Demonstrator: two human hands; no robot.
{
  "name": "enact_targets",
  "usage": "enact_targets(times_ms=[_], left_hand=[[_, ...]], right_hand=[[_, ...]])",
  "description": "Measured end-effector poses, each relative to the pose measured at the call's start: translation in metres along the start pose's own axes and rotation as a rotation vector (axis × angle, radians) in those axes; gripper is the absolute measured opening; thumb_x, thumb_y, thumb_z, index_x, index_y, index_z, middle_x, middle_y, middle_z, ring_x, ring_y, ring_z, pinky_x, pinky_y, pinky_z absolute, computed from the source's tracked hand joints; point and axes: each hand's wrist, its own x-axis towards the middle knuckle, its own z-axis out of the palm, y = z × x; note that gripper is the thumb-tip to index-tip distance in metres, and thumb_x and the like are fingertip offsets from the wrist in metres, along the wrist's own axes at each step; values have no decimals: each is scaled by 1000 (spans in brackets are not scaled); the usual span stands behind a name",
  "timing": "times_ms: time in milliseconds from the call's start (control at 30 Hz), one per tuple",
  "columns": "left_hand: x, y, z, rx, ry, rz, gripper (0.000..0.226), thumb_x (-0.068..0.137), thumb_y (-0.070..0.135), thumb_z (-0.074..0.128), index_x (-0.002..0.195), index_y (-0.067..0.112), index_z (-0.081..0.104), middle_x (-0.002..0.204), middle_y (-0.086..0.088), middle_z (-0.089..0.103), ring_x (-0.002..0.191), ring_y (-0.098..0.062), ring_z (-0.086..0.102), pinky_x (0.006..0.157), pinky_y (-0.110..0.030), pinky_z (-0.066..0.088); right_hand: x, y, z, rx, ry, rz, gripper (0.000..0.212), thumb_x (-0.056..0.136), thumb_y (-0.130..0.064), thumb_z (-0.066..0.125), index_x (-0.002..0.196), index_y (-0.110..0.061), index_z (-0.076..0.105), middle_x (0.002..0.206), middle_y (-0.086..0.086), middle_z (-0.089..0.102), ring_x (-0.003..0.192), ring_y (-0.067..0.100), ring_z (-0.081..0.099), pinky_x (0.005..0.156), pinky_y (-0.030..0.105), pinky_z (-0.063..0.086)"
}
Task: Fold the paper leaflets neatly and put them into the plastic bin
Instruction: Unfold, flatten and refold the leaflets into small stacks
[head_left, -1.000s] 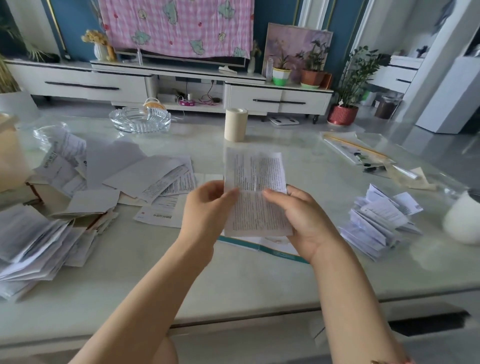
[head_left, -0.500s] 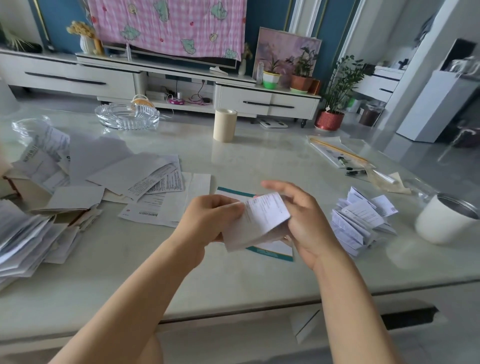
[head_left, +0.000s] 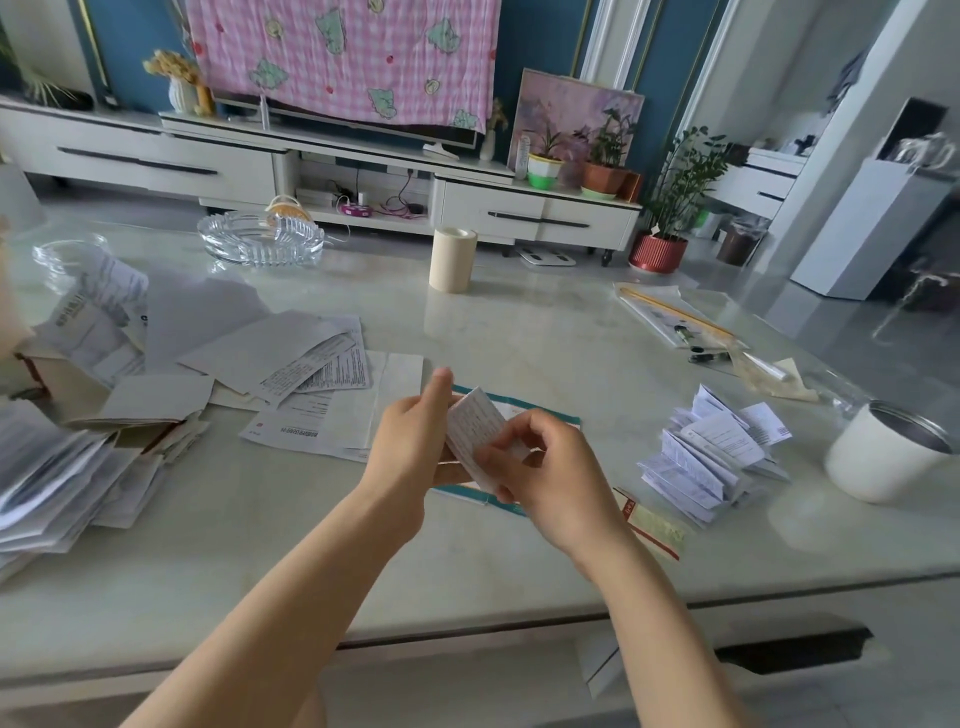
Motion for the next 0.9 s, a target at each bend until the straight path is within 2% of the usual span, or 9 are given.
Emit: enact_targets(times_ms=[100,200,300,367,500,567,667,800,900], left_hand=[[0,-7,6,116,6,103,28,93,25,56,74,6,64,79,-17,64,70,-28,63,65,-37,59],[3,-15,11,172,59,184,27,92,20,58,68,7,64,72,-14,60,67,-27,61,63,-37,59],[6,-18,15,280,47,239,29,92,23,57,67,12,66,65,-9,61,54,-17,61,50,-25,54],[6,-20,21,422,-19,244,28,93,21,56,73,5,67,63,-8,62,48,-9,58,49,-24,51],[7,-24,29,529,-45,233,23,93,15,52,81,4,67,69,-5,66,55,-15,58,56,-27,51],[8,-23,30,524,-41,218,24,93,15,51,81,4,67,69,-5,66,58,-16,58,59,-28,52],[7,-25,35,536,-51,205,24,94,14,48,82,5,67,71,-3,67,61,-16,59,63,-29,53],[4,-50,49,839,-204,270,27,93,13,42,81,9,66,81,-4,66,70,-19,51,62,-30,46],[-1,-76,63,1108,-371,433,31,96,19,38,86,7,65,92,-6,62,87,-21,47,73,-30,40]], right_hand=[[0,2,-5,87,54,90,28,80,-16,73,84,-24,47,85,5,64,62,19,60,53,32,51],[-3,2,-10,170,67,181,16,83,-16,70,83,-15,55,75,7,66,48,9,58,45,19,45],[-3,7,-21,231,126,226,17,82,-15,70,71,-10,59,51,-1,59,38,5,50,40,16,40],[-2,14,-36,239,203,245,19,83,-12,69,68,-9,58,40,-4,52,33,2,45,37,13,37],[-8,38,-89,241,454,316,25,86,-11,65,64,-6,55,45,2,50,35,6,42,36,13,36],[-16,54,-109,160,507,372,25,86,-11,66,65,-4,55,49,6,48,38,9,42,35,14,36],[-25,80,-113,-101,407,486,34,84,-11,66,55,-7,48,43,5,47,36,13,41,40,19,35],[-29,96,-100,-460,338,471,44,81,-26,65,55,-12,33,51,3,39,50,21,40,48,29,29],[-32,98,-92,-635,352,456,39,85,-41,58,64,-14,40,67,4,49,67,27,45,56,31,33]])
